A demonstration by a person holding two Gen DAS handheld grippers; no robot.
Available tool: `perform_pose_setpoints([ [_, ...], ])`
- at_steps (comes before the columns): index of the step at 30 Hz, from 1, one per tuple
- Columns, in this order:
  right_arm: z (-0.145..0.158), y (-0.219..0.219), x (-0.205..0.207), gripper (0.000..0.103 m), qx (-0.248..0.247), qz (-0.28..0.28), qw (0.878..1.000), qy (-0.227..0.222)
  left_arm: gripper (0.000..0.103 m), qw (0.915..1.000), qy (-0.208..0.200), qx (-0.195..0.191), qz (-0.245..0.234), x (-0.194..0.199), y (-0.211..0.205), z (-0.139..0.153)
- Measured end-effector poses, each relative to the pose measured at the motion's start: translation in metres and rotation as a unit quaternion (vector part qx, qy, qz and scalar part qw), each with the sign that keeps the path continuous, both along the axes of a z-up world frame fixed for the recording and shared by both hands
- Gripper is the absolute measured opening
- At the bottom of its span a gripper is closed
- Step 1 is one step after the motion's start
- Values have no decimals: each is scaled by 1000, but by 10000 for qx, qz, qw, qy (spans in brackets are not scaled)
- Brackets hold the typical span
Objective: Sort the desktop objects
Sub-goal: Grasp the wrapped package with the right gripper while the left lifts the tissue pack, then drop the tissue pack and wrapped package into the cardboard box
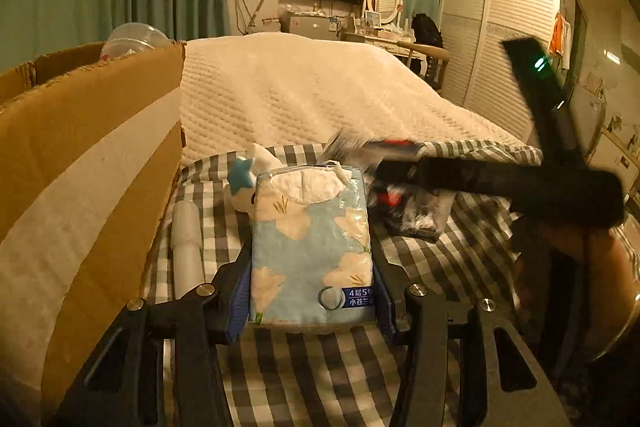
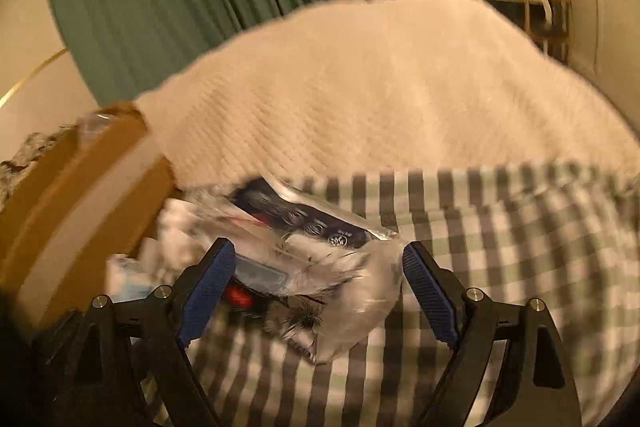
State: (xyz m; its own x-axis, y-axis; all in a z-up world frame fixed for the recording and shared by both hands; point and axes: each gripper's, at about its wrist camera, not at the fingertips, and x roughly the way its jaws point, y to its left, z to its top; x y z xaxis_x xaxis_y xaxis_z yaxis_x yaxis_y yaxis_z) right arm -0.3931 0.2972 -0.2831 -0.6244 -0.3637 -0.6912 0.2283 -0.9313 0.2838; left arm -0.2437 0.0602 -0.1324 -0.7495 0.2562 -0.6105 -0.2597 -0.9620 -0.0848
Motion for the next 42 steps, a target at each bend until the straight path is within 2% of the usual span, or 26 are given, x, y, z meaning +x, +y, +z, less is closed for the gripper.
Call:
perform_pose_setpoints([
  [1, -5, -2, 0, 77, 124, -17, 9999, -37, 52, 10000, -36, -5, 1, -2, 1, -2],
  [2, -8, -2, 3, 59, 215, -73, 9997, -33, 52, 10000, -47, -24, 6, -2, 1, -3],
  [5, -8, 11, 16, 29, -13, -279, 9996, -28, 52, 10000, -68, -44, -23, -1, 3, -5],
  [8, -4, 14, 39, 23, 84, -317, 9995, 44, 52, 10000, -33, -47, -49, 1, 5, -1],
  [10, 5, 11, 58, 21, 385, -260, 9989, 86, 52, 9999, 8, -43, -90, 7, 7, 3],
  [12, 19, 14, 74, 21, 457, -303, 9983, 189, 52, 9998, 53, -5, -180, 10, 16, 11],
  [15, 56, 24, 107, 21, 359, -516, 9971, 427, 52, 9989, 162, 112, -431, 29, 21, 36],
  [17, 89, 24, 129, 21, 367, -605, 9954, 644, 52, 9976, 369, 295, -513, 48, 15, 65],
  [22, 173, -10, 183, 21, 285, -503, 9884, 1408, 52, 9940, 626, 820, -370, 78, -33, 143],
  [25, 199, -42, 197, 21, 257, -236, 9866, 1595, 52, 9942, 636, 855, -131, 76, -73, 174],
  [28, 208, -76, 198, 21, 126, 68, 9869, 1608, 52, 9930, 400, 1091, 223, 68, -115, 176],
  [31, 206, -109, 195, 21, 194, 381, 9870, 1550, 52, 9938, 428, 790, 661, 56, -141, 168],
  [36, 185, -153, 163, 21, 48, 721, 9871, 1431, 52, 9892, 258, 947, 1092, 34, -186, 140],
  [39, 167, -170, 135, 21, -230, 838, 9874, 1320, 54, 9905, 591, 467, 1153, 36, -188, 130],
  [40, 161, -173, 127, 26, -330, 811, 9881, 1263, 61, 9897, 710, 272, 1211, 39, -185, 127],
  [41, 156, -174, 122, 30, -391, 778, 9886, 1232, 88, 9891, 762, 85, 1260, 39, -179, 124],
  [42, 150, -174, 112, 36, -569, 808, 9884, 1156, 95, 9897, 757, 26, 1214, 37, -175, 121],
])
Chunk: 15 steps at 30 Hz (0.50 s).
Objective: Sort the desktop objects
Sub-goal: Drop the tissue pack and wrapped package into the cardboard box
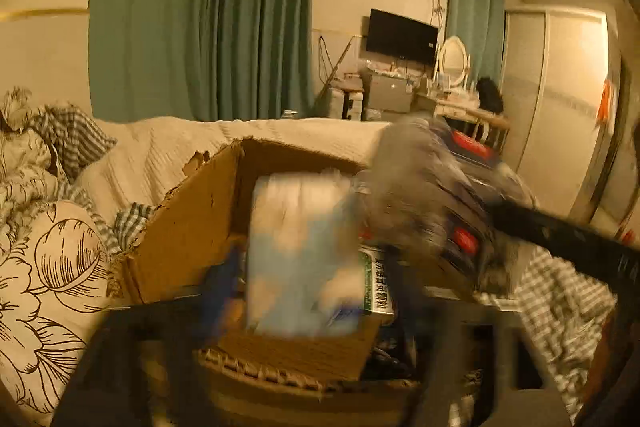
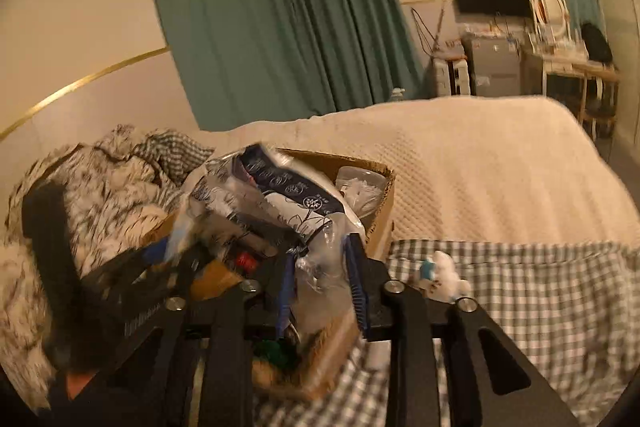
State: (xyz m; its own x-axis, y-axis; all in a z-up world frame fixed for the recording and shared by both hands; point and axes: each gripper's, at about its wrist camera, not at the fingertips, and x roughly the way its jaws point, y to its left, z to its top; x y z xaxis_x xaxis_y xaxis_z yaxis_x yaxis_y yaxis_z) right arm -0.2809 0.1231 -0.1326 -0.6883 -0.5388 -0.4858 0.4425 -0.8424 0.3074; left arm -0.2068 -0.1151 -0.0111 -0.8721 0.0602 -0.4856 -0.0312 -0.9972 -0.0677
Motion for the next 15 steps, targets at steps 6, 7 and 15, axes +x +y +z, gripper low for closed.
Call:
perform_pose_setpoints([
  [6, -11, 28, -11, 68, -379, -184, 9991, -57, 102, 9992, 92, -385, -27, 0, 15, -9],
  [7, -11, 36, -8, 68, -324, -253, 9991, -45, 102, 9994, 90, -321, -49, 2, 15, -9],
  [15, -7, 124, 53, 68, 405, -1063, 9934, -167, 102, 9928, 258, 387, -1100, 47, 76, 31],
])
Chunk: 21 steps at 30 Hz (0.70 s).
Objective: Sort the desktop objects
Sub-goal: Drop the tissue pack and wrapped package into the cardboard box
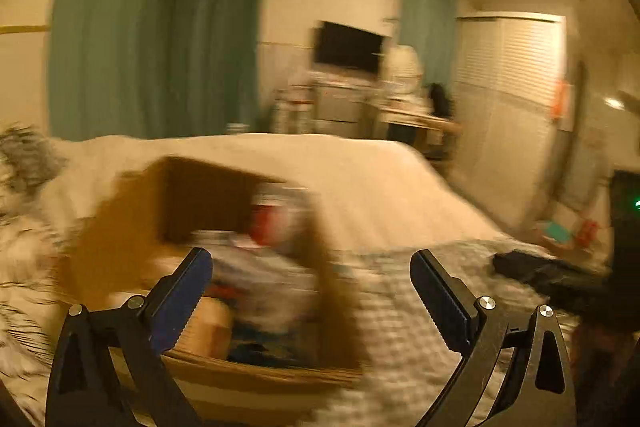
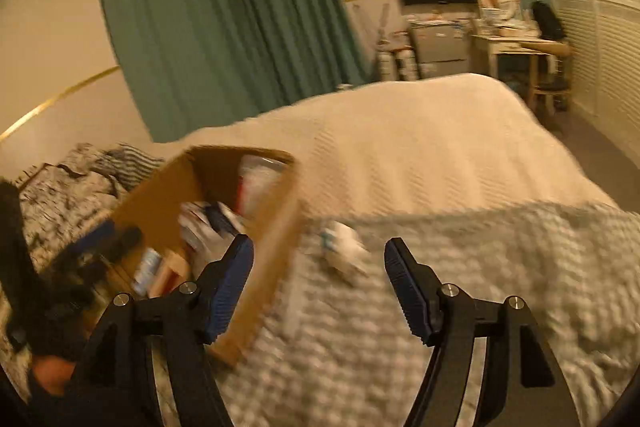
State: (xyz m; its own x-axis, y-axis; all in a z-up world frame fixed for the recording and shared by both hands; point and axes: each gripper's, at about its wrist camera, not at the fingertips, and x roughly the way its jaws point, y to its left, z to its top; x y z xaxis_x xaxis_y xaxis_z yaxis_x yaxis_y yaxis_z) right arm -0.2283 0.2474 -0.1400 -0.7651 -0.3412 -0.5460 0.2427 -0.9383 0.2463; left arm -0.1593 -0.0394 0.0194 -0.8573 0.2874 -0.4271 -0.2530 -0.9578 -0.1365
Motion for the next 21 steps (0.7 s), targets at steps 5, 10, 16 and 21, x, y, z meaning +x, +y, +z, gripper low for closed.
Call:
perform_pose_setpoints([
  [5, 5, 50, 42, 68, 416, -552, 9976, -20, 103, 9925, -576, 171, -1063, 24, 86, -18],
  [10, 14, 83, 66, 68, 155, -895, 9958, 139, 103, 9903, -1310, -416, -224, 7, 127, -78],
  [16, 7, 95, 66, 68, 88, -857, 9962, 134, 103, 9709, -2087, -1131, 321, -48, 139, -143],
  [21, -11, 110, 56, 68, -79, -832, 9965, -93, 88, 9567, -2314, -1655, 609, -90, 125, -168],
])
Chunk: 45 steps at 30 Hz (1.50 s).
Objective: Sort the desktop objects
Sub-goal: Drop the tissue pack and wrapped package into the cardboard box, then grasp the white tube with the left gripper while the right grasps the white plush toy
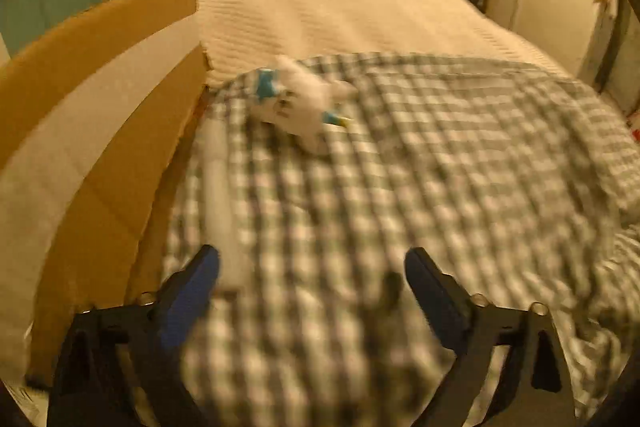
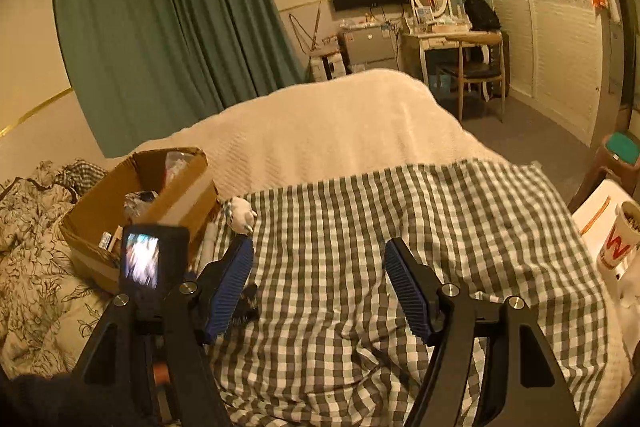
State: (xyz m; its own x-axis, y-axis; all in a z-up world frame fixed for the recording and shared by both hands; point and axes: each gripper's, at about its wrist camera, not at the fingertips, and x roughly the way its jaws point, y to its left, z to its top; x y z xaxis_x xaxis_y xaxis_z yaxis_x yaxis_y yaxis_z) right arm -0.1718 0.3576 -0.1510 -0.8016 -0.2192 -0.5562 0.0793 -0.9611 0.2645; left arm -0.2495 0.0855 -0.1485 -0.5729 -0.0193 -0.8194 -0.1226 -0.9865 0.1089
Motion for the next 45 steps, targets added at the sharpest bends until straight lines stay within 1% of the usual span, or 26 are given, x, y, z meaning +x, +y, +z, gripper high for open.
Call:
perform_pose_setpoints([
  [1, -3, 5, -1, 68, -50, -36, 10000, -16, 79, 9998, -136, 12, 131, -9, -7, -2],
  [2, -6, 11, -2, 68, -82, -66, 9999, -36, 66, 9992, -266, 107, 289, -17, -17, -4],
  [3, -8, 15, -2, 68, -97, -96, 9999, -56, 59, 9980, -364, 275, 448, -23, -27, -4],
  [4, -11, 21, -3, 68, -122, -170, 9997, -86, 52, 9959, -428, 542, 591, -29, -40, -5],
  [5, -13, 25, -4, 68, -158, -223, 9996, -116, 51, 9944, -464, 658, 679, -33, -49, -6],
  [6, -16, 30, -5, 68, -219, -265, 9993, -157, 50, 9946, -484, 647, 654, -36, -52, -8],
  [8, -19, 35, -5, 68, -321, -314, 9988, -207, 50, 9966, -491, 472, 465, -40, -53, -15],
  [10, -21, 37, -4, 68, -347, -337, 9986, -234, 50, 9963, -434, 583, 469, -42, -60, -15],
  [12, -21, 34, -2, 68, -258, -320, 9988, -253, 49, 9947, -451, 721, 570, -48, -72, -15],
  [14, -20, 29, -1, 68, -168, -276, 9991, -267, 49, 9959, -390, 594, 555, -50, -80, -16],
  [16, -21, 24, -4, 68, -145, -228, 9992, -279, 48, 9976, -389, 482, 313, -48, -77, -21],
  [18, -25, 19, -8, 68, -151, -170, 9992, -320, 42, 9985, -334, 424, 88, -40, -74, -22],
  [20, -31, 9, -14, 68, -113, -55, 9990, -417, 20, 9981, -295, 529, -116, -32, -73, -20],
  [21, -34, 3, -16, 68, -59, -3, 9989, -459, 17, 9980, -271, 537, -191, -28, -72, -18],
  [23, -41, -10, -23, 68, 100, 137, 9983, -554, 12, 9980, -1, 525, -364, -12, -70, -9],
  [24, -45, -18, -26, 68, 145, 233, 9979, -585, 11, 9975, 113, 545, -438, -3, -68, -5],
  [25, -51, -28, -31, 68, 173, 388, 9972, -612, 10, 9956, 288, 684, -567, 9, -68, 1],
  [29, -68, -66, -49, 68, 370, 895, 9933, -629, 10, 9880, 848, 1064, -733, 40, -71, 17],
  [30, -72, -75, -55, 68, 419, 1029, 9919, -619, 10, 9860, 878, 1210, -734, 41, -73, 18],
  [31, -77, -87, -66, 68, 448, 1188, 9900, -611, 10, 9852, 885, 1270, -734, 38, -74, 18],
  [36, -88, -127, -115, 68, 562, 1633, 9838, -492, 10, 9833, 1075, 1235, -797, 32, -76, 19],
  [37, -90, -137, -132, 68, 574, 1699, 9827, -474, 10, 9834, 1062, 1232, -803, 29, -75, 19],
  [39, -92, -148, -155, 68, 591, 1713, 9823, -466, 10, 9835, 1070, 1217, -805, 23, -73, 16],
  [40, -95, -152, -171, 68, 464, 1710, 9830, -471, 10, 9839, 1076, 1190, -791, 23, -69, 14],
  [42, -103, -156, -193, 68, 184, 1753, 9821, -660, 10, 9838, 1060, 1221, -778, 24, -70, 12],
  [45, -122, -171, -220, 68, 168, 1864, 9774, -985, 10, 9837, 1050, 1256, -749, 22, -70, 9],
])
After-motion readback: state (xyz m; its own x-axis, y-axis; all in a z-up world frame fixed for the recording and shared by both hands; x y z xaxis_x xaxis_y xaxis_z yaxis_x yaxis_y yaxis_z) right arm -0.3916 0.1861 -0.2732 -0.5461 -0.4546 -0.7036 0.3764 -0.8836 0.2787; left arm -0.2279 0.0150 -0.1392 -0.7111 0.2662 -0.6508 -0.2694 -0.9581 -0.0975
